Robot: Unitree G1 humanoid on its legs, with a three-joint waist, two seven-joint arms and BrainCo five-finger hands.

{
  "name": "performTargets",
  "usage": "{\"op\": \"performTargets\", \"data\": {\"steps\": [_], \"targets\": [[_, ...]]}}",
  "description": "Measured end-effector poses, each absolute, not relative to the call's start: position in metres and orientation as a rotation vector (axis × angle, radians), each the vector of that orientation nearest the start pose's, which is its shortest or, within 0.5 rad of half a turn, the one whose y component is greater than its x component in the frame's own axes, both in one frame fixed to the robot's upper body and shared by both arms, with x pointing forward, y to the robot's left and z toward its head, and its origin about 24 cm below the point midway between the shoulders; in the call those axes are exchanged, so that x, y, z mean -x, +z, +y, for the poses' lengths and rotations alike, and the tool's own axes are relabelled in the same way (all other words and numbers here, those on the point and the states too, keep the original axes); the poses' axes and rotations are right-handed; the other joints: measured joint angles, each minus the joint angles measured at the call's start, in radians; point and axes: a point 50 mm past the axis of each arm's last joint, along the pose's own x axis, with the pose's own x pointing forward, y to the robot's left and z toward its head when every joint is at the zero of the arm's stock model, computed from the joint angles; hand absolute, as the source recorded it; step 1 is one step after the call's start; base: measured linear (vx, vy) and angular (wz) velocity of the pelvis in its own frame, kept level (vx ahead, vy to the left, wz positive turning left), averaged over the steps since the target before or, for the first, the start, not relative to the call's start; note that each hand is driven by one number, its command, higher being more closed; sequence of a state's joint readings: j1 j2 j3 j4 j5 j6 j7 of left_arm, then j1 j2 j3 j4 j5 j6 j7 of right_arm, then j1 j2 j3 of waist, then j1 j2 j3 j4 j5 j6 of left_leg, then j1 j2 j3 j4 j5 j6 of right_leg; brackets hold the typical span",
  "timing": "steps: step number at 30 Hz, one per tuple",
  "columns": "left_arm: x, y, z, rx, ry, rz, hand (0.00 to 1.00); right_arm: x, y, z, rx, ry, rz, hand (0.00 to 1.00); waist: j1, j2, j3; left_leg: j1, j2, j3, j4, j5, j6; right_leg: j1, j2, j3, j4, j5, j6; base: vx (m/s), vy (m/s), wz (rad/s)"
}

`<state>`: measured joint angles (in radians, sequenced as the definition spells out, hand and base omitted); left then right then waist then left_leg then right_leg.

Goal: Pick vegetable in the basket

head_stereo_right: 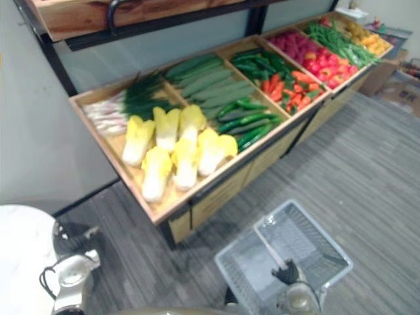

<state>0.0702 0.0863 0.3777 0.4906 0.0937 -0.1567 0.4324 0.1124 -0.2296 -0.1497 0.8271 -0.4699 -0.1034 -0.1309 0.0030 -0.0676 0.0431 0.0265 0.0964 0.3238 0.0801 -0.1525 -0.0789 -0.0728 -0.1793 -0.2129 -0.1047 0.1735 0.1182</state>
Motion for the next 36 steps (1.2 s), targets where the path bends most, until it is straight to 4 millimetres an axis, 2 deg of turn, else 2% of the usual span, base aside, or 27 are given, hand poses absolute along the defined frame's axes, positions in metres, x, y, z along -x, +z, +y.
{"op": "performTargets", "data": {"steps": [6, 10, 14, 17, 21, 25, 32, 36], "targets": [[-0.189, -0.032, 0.271, -0.232, 0.771, 0.270, 0.00, -0.136, -0.114, -0.260, 0.649, -0.125, 0.800, 1.00, -0.001, 0.000, 0.000, 0.011, 0.000, 0.001, 0.001, 0.000, 0.000, 0.010, -0.001, 0.001, 0.000, 0.001, 0.001, -0.02, -0.013, -0.01], [-0.203, -0.006, 0.262, -0.248, 0.726, 0.144, 0.00, -0.141, -0.112, -0.260, 0.652, -0.127, 0.781, 1.00, -0.002, 0.002, 0.001, 0.008, 0.003, 0.014, 0.013, 0.000, -0.001, 0.005, -0.004, 0.008, 0.000, 0.001, 0.001, -0.07, -0.035, -0.08], [-0.226, 0.020, 0.246, -0.264, 0.653, 0.016, 0.00, -0.145, -0.110, -0.261, 0.659, -0.129, 0.771, 1.00, -0.006, 0.007, 0.000, -0.004, 0.004, 0.030, 0.014, -0.002, -0.004, -0.015, -0.002, 0.029, 0.000, 0.000, 0.000, -0.08, -0.044, -0.14], [-0.239, 0.029, 0.231, -0.251, 0.592, -0.031, 0.00, -0.148, -0.107, -0.261, 0.667, -0.123, 0.756, 1.00, -0.021, 0.011, -0.002, -0.005, 0.008, 0.043, 0.016, -0.001, -0.005, -0.024, 0.003, 0.040, 0.000, 0.000, 0.000, -0.03, -0.044, -0.12], [-0.246, 0.030, 0.218, -0.243, 0.540, -0.025, 0.00, -0.146, -0.108, -0.260, 0.688, -0.110, 0.760, 1.00, -0.032, 0.016, -0.005, -0.001, 0.015, 0.057, 0.026, -0.006, -0.012, -0.027, 0.011, 0.054, 0.000, 0.002, -0.001, 0.02, -0.031, -0.11], [-0.250, 0.028, 0.216, -0.236, 0.543, -0.006, 0.00, -0.144, -0.108, -0.260, 0.691, -0.105, 0.766, 1.00, -0.031, 0.016, -0.006, 0.006, 0.024, 0.064, 0.026, -0.010, -0.017, -0.025, 0.021, 0.058, 0.000, 0.006, -0.006, 0.03, -0.028, -0.06], [-0.248, -0.003, 0.217, -0.250, 0.563, 0.158, 0.00, -0.138, -0.111, -0.260, 0.696, -0.100, 0.783, 1.00, -0.033, 0.018, -0.007, 0.029, 0.028, 0.079, 0.030, -0.020, -0.021, -0.011, 0.026, 0.073, 0.000, 0.006, -0.006, -0.01, -0.022, -0.07], [-0.250, -0.011, 0.220, -0.254, 0.609, 0.211, 0.00, -0.138, -0.112, -0.257, 0.701, -0.082, 0.783, 1.00, -0.033, 0.018, -0.007, 0.028, 0.030, 0.093, 0.032, -0.022, -0.023, -0.018, 0.028, 0.086, -0.001, 0.006, -0.006, -0.04, -0.031, -0.10]]}}
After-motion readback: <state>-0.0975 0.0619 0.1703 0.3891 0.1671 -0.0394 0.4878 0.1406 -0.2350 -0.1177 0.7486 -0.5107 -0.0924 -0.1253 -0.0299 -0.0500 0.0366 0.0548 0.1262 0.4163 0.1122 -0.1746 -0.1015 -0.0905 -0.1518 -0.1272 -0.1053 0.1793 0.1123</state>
